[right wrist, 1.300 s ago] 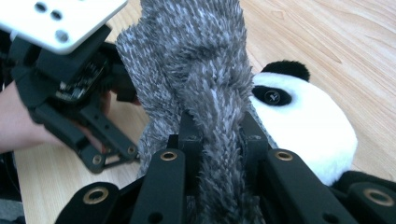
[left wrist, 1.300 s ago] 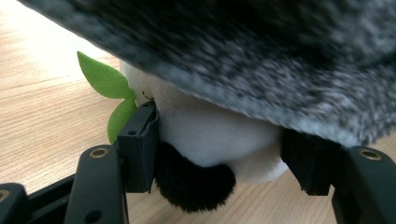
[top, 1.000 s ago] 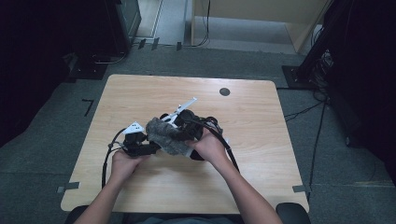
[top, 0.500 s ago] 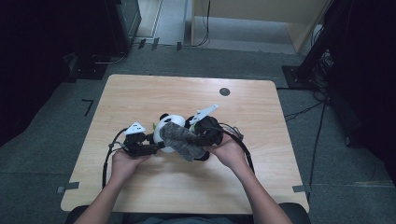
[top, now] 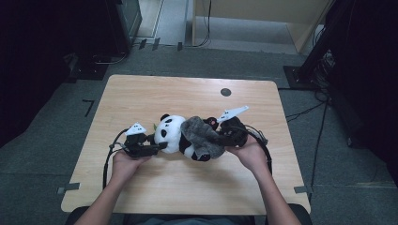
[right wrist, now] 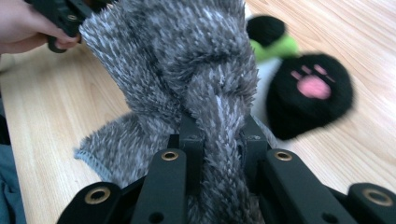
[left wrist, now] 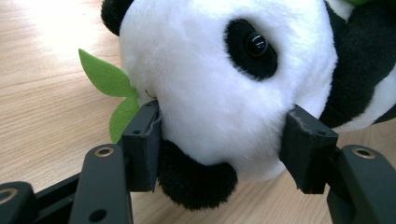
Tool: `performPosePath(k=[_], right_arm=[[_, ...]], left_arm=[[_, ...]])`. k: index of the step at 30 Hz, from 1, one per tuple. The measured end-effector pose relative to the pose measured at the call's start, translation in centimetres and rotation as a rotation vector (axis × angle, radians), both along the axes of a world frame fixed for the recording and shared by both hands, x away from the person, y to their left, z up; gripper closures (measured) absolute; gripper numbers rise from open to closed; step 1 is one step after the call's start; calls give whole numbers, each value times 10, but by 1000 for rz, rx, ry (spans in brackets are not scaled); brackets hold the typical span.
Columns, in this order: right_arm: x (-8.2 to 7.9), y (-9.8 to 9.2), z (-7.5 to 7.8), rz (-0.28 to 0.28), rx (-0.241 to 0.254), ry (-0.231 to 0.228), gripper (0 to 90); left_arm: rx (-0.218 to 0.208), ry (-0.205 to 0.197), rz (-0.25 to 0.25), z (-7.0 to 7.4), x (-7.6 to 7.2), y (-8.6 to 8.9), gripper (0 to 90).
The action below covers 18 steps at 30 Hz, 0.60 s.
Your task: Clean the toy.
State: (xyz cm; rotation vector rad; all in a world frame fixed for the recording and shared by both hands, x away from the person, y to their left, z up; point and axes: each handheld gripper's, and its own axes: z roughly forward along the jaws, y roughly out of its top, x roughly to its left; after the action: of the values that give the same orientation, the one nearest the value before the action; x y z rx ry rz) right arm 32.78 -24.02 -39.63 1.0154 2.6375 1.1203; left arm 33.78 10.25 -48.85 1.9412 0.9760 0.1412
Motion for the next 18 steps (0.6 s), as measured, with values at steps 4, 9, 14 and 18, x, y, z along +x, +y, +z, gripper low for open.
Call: performPosePath(k=[4,9,14,18], right_arm=[[-1,-9,1,-42,-24,15,772],[-3,-14,4,-66,13,29,769],[-8,-5,19,-39,52,4,770],[-13,9,32,-17,62,-28,770]], left_arm=[[4,0,1,0,0,-1,380],[2,3,3,0,0,0,380],[1,7,4,1,0,0,378],[2,15,5,2,0,-1,378]])
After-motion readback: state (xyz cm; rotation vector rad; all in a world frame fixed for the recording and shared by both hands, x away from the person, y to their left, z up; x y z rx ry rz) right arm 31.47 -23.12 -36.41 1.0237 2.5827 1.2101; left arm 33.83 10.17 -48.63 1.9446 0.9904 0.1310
